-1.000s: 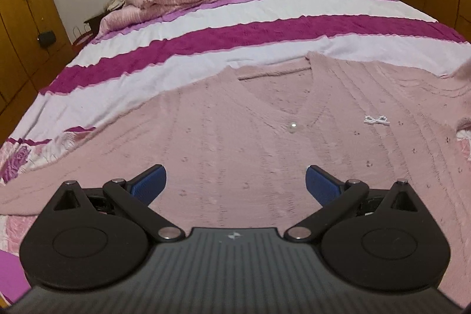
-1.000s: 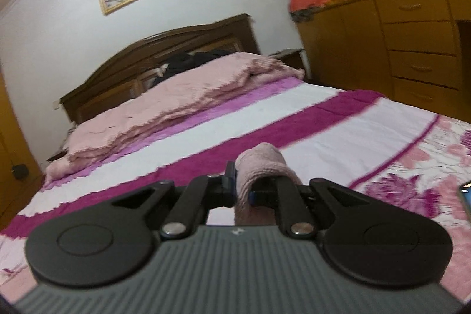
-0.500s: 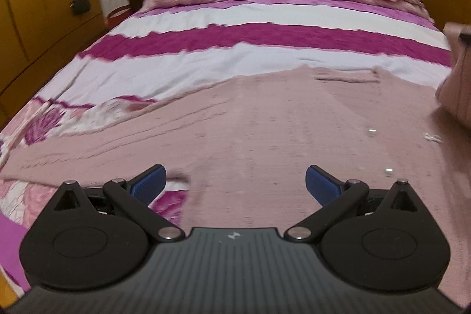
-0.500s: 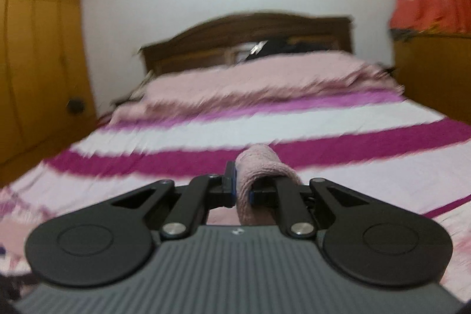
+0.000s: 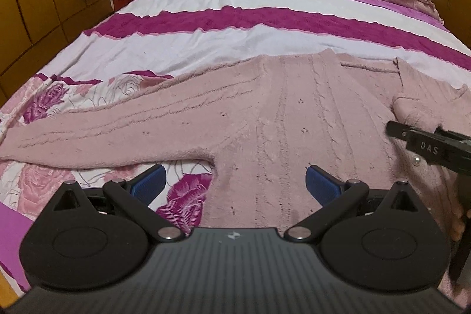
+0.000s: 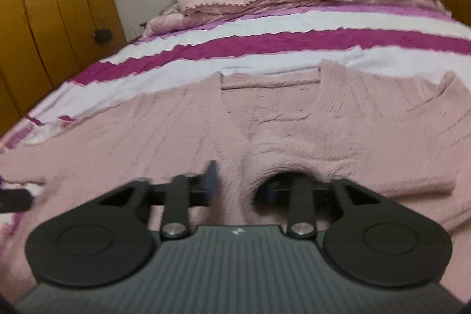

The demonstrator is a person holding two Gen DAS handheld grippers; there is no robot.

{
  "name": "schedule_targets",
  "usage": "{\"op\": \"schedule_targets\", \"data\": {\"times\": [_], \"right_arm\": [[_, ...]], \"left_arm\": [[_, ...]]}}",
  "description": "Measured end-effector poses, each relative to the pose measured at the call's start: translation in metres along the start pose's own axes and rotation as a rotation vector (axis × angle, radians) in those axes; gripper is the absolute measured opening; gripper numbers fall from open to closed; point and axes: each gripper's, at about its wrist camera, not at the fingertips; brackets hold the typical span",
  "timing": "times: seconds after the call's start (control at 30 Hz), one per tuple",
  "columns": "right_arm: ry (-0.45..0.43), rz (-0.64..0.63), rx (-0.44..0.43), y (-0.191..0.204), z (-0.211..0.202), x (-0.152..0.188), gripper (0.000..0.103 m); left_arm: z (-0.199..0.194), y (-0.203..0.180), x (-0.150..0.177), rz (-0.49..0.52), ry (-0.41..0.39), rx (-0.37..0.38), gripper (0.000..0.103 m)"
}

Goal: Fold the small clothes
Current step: 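Lay the sleeve across the cardigan body and open the right gripper, then grasp the other cardigan sleeve with the left gripper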

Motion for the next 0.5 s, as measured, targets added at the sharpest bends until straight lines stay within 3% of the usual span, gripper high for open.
{"op": "schedule_targets", "data": {"times": [0.07,0.4,0.5], "right_arm": [[0.013,0.017,-0.021,0.000,-0.010,0.002,0.066],[0.025,0.077,-0.006,-0.024,-0.066,0.005,0.066],[0.023,0.088,0.053,-0.046,-0.086,0.004,0.066]], "left_arm": [[0.002,-0.003,0.000,0.000,0.001,0.009,0.103],[-0.001,-0.040,-0.008,0.067,-0.018,0.085,0.103],[-0.001,-0.062,-0.014,0.101,-0.029,0.120,0.103]]}}
Point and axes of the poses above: each gripper's, at about its wrist camera, not at the fingertips, and z roughly the way its jaws point, y to its left, x to its underside, and after that the axes turned 11 degrees about x, right-handed
